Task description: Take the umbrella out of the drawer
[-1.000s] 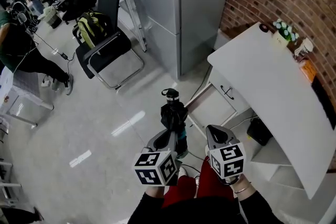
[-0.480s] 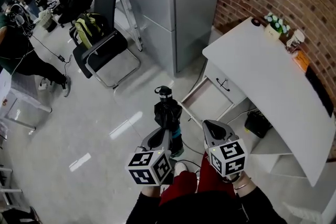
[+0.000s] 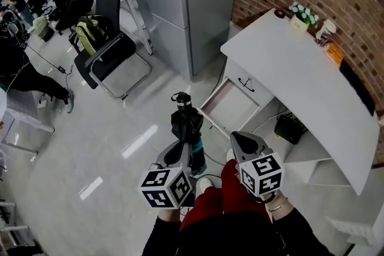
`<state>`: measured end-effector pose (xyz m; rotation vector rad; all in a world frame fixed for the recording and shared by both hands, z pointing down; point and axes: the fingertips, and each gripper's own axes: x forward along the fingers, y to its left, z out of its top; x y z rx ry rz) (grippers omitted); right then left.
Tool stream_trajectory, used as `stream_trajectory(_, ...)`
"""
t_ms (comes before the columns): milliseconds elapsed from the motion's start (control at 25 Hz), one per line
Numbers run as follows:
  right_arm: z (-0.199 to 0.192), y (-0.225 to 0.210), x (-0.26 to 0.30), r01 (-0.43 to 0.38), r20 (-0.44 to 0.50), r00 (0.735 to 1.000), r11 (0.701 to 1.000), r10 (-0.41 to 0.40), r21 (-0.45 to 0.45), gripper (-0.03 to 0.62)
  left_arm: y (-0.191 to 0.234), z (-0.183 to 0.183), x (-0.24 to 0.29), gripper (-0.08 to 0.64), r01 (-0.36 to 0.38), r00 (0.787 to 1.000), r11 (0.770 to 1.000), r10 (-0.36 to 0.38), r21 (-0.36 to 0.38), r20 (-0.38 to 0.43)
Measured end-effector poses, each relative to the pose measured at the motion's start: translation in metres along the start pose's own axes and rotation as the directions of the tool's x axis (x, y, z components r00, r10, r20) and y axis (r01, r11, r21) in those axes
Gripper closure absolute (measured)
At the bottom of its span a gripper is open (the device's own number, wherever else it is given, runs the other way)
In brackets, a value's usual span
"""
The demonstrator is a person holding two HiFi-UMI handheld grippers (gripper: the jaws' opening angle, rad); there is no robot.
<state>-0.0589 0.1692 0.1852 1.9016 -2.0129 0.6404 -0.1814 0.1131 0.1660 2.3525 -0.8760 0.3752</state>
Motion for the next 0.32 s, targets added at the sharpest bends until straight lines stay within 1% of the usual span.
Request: stream_trajectory(320,0.002,-0.014,-0.001,0.040,-0.004,0.999,0.998,-0.040,0.040,0.595,0.002,0.002,0.008,0.552,0.033,0.999,0.999,-0.033,-0.014,-0.004)
